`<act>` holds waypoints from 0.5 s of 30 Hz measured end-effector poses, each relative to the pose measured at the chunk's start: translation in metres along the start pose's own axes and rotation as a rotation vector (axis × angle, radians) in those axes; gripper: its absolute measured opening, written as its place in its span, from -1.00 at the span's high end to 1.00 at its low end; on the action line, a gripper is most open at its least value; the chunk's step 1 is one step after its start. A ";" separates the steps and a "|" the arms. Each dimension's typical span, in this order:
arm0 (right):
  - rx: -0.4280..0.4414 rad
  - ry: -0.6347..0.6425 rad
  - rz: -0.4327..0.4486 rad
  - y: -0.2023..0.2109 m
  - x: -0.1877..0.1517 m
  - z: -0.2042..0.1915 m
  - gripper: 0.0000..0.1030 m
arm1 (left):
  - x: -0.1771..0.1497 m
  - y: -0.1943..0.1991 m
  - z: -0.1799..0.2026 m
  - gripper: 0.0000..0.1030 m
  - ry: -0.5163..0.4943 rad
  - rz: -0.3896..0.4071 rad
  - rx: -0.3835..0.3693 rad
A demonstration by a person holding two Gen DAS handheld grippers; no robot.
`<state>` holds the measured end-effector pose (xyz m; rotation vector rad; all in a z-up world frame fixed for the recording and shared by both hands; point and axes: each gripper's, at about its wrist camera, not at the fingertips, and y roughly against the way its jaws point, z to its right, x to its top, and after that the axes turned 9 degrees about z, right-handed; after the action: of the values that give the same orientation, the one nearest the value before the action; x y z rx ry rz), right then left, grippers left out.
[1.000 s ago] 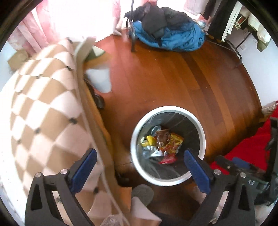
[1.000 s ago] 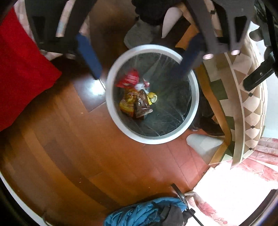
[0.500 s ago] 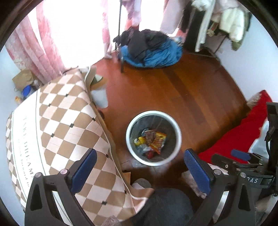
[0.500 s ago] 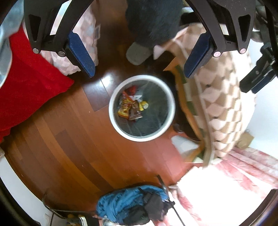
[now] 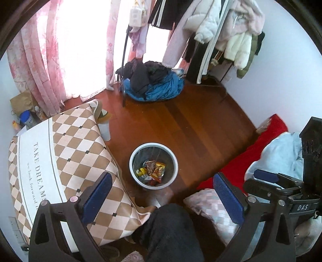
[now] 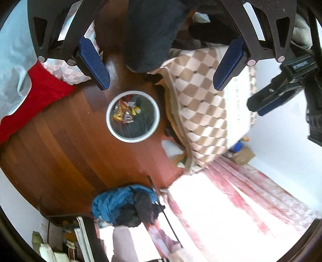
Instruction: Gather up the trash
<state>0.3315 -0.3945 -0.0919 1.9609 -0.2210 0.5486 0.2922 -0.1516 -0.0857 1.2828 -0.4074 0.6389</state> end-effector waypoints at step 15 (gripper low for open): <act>0.086 0.070 0.052 0.079 -0.014 -0.054 -1.00 | -0.005 0.073 -0.001 -0.99 0.016 0.048 -0.096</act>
<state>0.2736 -0.3825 -0.0157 2.0196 -0.2081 0.6696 0.2412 -0.1403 -0.0340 1.1791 -0.4512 0.6625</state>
